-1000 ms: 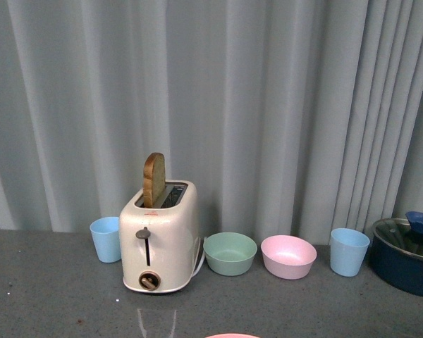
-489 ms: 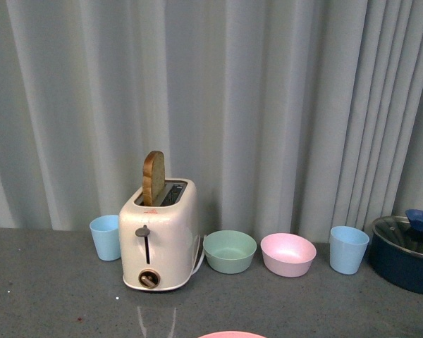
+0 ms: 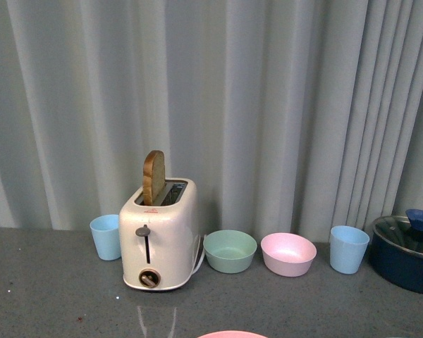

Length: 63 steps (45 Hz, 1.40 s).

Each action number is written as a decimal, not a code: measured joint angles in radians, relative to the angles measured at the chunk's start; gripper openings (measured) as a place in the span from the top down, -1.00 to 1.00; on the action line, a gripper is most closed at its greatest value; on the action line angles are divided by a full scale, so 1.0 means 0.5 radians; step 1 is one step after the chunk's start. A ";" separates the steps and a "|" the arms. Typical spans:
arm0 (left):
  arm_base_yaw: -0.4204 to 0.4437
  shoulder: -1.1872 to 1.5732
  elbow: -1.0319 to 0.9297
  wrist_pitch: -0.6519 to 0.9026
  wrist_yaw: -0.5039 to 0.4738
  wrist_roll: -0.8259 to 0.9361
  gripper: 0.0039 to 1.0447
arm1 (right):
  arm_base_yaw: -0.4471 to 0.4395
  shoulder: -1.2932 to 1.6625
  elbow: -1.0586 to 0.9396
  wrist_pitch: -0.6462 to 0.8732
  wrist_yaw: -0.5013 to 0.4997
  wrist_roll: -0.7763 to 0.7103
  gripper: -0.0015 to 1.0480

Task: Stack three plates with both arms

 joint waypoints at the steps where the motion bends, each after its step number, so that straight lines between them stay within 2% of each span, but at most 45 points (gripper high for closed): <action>1: 0.000 0.000 0.000 0.000 0.000 0.000 -0.87 | 0.000 0.008 0.000 0.004 0.001 0.002 -0.86; 7: 0.000 0.000 0.000 0.000 0.000 0.000 -0.87 | -0.002 0.045 -0.007 0.021 -0.001 0.007 -0.85; 9: 0.000 0.000 0.000 0.000 0.000 0.000 -0.87 | -0.002 0.056 -0.009 0.023 -0.002 0.011 -0.79; 12: 0.000 0.000 0.000 0.000 0.000 0.000 -0.87 | -0.007 0.073 -0.014 0.032 -0.001 0.011 -0.59; 28: 0.000 0.000 0.000 0.000 0.000 0.000 -0.87 | -0.034 0.096 -0.034 0.062 -0.040 0.021 0.74; 32: 0.000 0.000 0.000 0.000 -0.001 0.000 -0.87 | -0.054 0.094 -0.033 0.066 -0.077 0.074 0.90; 48: 0.000 0.000 0.000 0.000 0.000 0.000 -0.87 | -0.093 -0.004 -0.063 0.042 -0.095 0.110 0.92; 63: 0.000 0.000 0.000 0.000 0.000 0.000 -0.87 | -0.177 -0.414 -0.068 -0.085 -0.080 0.046 0.93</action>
